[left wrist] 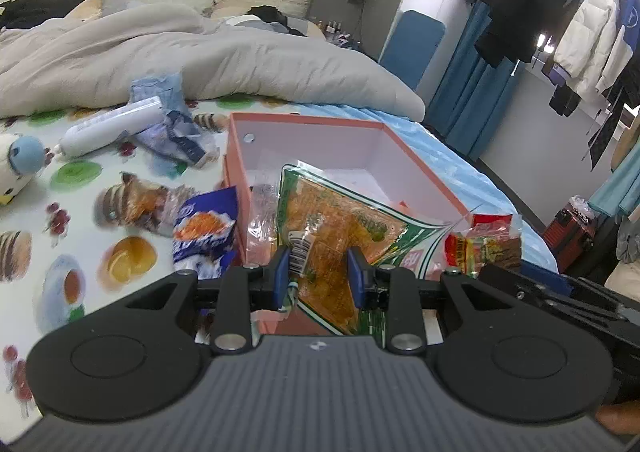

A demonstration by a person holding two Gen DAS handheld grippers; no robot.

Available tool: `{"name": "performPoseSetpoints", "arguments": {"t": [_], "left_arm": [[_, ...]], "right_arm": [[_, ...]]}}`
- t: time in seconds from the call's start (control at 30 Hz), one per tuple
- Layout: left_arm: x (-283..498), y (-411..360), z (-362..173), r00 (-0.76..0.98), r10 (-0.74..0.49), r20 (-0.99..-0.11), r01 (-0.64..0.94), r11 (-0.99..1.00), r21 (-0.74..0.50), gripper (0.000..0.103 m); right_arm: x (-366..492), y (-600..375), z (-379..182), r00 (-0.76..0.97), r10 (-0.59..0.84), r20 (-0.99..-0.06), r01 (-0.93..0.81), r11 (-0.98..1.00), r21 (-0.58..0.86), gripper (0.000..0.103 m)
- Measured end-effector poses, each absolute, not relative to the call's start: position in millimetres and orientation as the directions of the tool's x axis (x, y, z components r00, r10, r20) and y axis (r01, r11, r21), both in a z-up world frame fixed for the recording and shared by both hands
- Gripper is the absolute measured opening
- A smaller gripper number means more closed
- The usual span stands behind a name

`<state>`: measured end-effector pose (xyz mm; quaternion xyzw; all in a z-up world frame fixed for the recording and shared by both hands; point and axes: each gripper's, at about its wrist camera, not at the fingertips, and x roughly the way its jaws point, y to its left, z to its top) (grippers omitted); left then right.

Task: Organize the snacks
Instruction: 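Carry the strip pack and green pastry pack over the pink box with both tools, then open both tools to drop the strip pack and pastry pack into the box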

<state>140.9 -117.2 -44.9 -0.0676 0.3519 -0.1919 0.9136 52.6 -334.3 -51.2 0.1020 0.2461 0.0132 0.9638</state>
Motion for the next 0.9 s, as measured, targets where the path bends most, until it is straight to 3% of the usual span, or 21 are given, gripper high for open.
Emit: {"name": "performPoseSetpoints", "arguments": {"t": [0.5,0.9], "left_arm": [[242.4,-159.3,-54.9,0.680,-0.392,-0.620,0.319,0.919,-0.231,0.035],[320.4,-181.9,-72.8,0.612,-0.349,-0.710,0.290,0.934,-0.209,0.036]], "right_arm": [[131.0,-369.4,-67.4,0.882,0.021,-0.470,0.082,0.977,0.198,0.052],[207.0,-388.9,-68.6,0.833,0.089,-0.546,0.028,0.979,0.202,0.052]]}}
